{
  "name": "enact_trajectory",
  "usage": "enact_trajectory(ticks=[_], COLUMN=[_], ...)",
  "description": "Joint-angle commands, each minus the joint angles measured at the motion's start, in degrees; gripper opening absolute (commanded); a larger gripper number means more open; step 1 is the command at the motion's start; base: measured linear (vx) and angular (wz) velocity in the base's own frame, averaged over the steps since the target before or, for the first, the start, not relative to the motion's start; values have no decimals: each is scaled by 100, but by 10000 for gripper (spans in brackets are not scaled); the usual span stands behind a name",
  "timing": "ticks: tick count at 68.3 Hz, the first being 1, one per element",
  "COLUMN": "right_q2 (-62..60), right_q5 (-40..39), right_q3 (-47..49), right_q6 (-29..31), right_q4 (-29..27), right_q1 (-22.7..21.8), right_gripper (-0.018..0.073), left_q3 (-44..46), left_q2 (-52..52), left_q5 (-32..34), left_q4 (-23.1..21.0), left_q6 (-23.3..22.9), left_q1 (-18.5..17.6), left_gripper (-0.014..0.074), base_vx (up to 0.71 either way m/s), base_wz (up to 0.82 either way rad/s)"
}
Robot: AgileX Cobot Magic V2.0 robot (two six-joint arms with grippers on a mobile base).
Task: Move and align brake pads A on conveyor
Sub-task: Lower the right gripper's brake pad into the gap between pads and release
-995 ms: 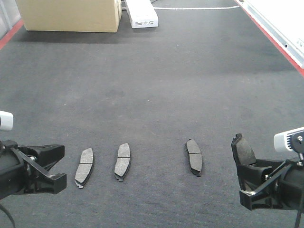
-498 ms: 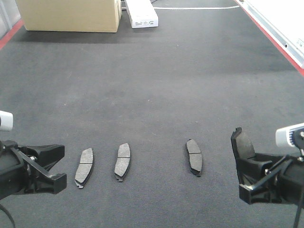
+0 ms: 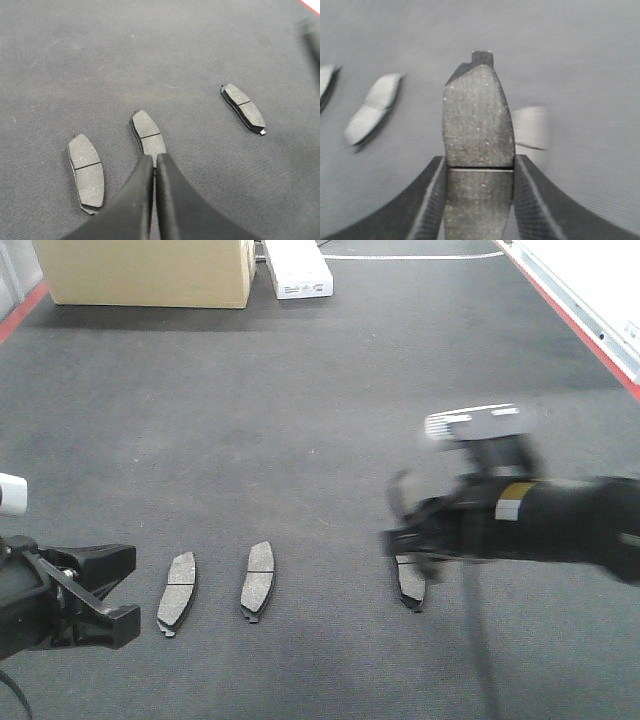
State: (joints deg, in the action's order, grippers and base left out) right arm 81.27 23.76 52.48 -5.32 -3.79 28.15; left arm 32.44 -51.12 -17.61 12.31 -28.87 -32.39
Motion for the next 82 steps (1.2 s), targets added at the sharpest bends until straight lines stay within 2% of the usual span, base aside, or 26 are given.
enact_trajectory(ticks=[1,14,32,53,64,82], right_q2=[407,1560,2510,2853,2908,2972], right_q5=[-248,5,470,508,513,617], right_q3=[591,1441,2337,2377,2377,2377], right_q6=[-192,-1218,-1519,-2532,-2724,-2863], right_q4=[-204,-328,-240,514,783,814], right_q1=[368,565,549,549,549,549], right_gripper=[18,32,45,52,58,75], left_q3=[155,155,155,155,155,155], left_q2=[54,54,54,54,54,54], left_q5=[342,342,342,342,342,342], left_q4=[25,25,25,25,25,25], left_q6=[-19,-19,-19,-19,-19,-19], left_q1=[-21,-21,-21,-21,-21,-21], left_gripper=[-6,-6,-6,-6,-6,-6], base_vx=[0,0,0,0,0,0], base_wz=[0,0,0,0,0,0])
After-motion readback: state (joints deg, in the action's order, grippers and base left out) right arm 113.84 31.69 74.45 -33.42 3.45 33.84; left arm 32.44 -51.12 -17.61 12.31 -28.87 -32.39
